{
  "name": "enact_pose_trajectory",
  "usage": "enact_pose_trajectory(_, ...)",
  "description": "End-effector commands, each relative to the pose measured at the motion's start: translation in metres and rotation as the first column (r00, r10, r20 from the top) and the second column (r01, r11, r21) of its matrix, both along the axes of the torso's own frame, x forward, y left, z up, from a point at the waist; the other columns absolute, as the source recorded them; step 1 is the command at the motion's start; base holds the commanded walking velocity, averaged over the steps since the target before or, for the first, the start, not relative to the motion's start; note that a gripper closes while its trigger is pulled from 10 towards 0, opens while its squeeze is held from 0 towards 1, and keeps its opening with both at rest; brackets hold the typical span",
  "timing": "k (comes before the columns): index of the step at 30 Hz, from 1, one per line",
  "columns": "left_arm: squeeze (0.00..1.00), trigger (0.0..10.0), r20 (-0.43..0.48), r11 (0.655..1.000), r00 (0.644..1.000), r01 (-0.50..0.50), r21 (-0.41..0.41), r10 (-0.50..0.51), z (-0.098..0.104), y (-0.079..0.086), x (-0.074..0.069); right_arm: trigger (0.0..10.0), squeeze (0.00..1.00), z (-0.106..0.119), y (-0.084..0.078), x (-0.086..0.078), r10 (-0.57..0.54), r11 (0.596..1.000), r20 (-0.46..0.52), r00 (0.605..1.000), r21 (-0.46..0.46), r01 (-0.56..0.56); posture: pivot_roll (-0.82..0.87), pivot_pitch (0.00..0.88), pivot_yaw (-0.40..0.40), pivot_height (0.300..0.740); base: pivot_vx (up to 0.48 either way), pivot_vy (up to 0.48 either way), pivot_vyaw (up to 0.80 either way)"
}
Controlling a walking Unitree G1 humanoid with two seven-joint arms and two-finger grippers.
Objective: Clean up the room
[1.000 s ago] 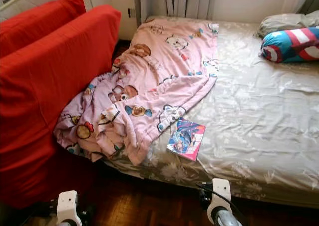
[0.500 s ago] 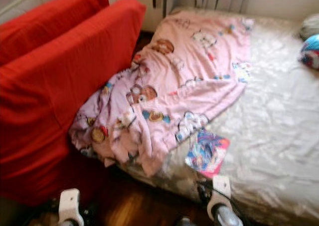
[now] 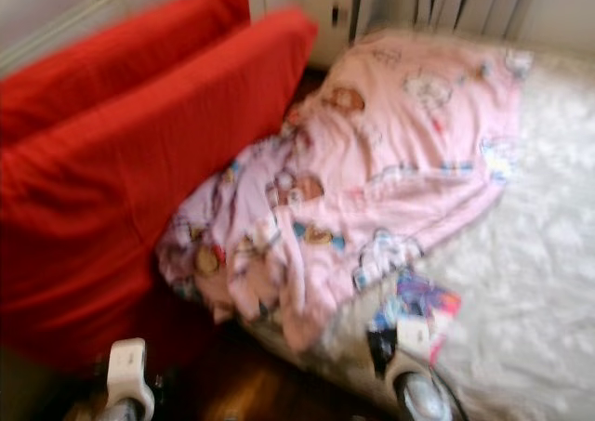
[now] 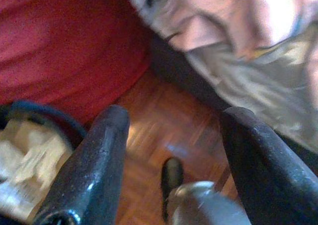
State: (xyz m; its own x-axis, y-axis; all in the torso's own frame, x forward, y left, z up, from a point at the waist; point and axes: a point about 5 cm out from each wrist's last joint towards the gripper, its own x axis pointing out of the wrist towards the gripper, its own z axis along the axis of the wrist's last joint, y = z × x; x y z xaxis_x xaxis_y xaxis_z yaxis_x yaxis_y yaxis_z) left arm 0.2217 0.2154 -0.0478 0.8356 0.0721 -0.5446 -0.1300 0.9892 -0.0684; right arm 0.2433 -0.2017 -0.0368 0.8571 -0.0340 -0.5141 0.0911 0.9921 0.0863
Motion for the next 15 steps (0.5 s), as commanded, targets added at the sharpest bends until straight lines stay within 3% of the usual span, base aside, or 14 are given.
enact_pose_trajectory(1, 0.0, 10.0, 0.038, 1.0, 0.999, -0.001, -0.005, 0.001, 0.003, 0.001, 0.002, 10.0, 0.0, 0.004, 0.0, 0.002, -0.018, 1.0, 0.048, 0.999, 0.008, 0.017, 0.02, 0.177, 0.021, 0.711, 0.0, 0.0, 0.0)
enact_pose_trajectory(9, 0.0, 10.0, 0.254, 0.999, 0.967, 0.035, 0.003, -0.035, 0.025, -0.009, 0.017, 10.0, 0.0, 0.022, -0.003, 0.012, -0.041, 0.999, 0.209, 0.977, -0.015, 0.045, 0.01, 0.182, 0.008, 0.711, 0.0, 0.0, 0.0)
enact_pose_trajectory(13, 0.0, 10.0, 0.445, 0.999, 0.895, 0.024, 0.021, -0.031, 0.057, -0.014, 0.025, 10.0, 0.0, 0.033, 0.004, 0.015, -0.008, 0.999, 0.31, 0.951, -0.028, 0.018, 0.01, 0.178, -0.002, 0.711, 0.0, 0.0, 0.0)
enact_pose_trajectory(15, 0.0, 10.0, 0.474, 0.999, 0.88, 0.034, 0.024, -0.041, 0.062, -0.018, 0.026, 10.0, 0.0, 0.037, 0.005, 0.017, -0.016, 0.999, 0.333, 0.943, -0.021, 0.025, 0.01, 0.169, -0.007, 0.711, 0.0, 0.0, 0.0)
